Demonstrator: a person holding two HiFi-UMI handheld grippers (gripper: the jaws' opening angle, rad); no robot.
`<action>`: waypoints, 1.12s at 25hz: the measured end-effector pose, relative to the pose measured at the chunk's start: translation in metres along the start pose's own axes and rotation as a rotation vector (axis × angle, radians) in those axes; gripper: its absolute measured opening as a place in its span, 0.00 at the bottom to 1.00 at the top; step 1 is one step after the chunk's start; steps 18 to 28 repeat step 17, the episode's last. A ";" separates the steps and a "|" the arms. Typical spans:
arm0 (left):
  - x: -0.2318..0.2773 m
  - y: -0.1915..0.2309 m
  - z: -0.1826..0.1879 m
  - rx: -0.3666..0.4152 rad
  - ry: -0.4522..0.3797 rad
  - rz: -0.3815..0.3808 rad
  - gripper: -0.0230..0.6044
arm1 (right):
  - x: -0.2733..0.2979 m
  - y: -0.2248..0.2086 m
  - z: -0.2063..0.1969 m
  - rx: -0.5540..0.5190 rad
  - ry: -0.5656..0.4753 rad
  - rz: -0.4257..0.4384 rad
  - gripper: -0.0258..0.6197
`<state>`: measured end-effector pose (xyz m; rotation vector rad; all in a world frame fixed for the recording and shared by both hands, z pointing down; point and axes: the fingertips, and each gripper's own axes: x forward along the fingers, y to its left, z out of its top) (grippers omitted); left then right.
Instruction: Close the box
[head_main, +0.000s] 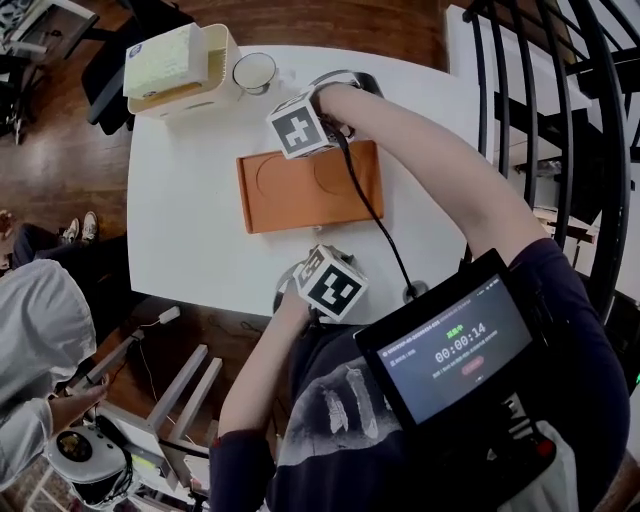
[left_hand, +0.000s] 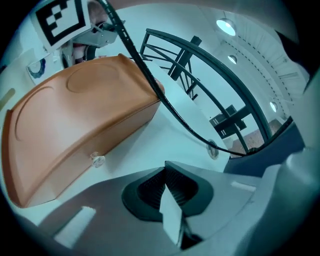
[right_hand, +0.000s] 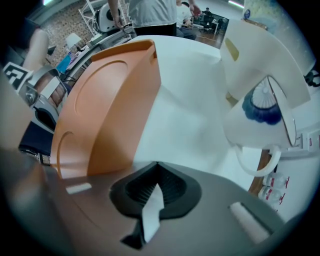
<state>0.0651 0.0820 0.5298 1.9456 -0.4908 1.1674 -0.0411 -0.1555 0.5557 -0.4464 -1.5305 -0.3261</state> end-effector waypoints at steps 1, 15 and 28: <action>0.000 -0.001 -0.004 0.019 0.012 0.015 0.06 | 0.001 0.000 0.002 -0.008 -0.006 0.003 0.05; 0.006 0.008 -0.037 0.011 0.074 0.072 0.06 | 0.002 -0.006 -0.006 0.030 0.022 0.012 0.05; 0.005 0.009 -0.037 0.010 0.073 0.073 0.06 | 0.003 -0.007 -0.005 0.029 0.012 0.013 0.05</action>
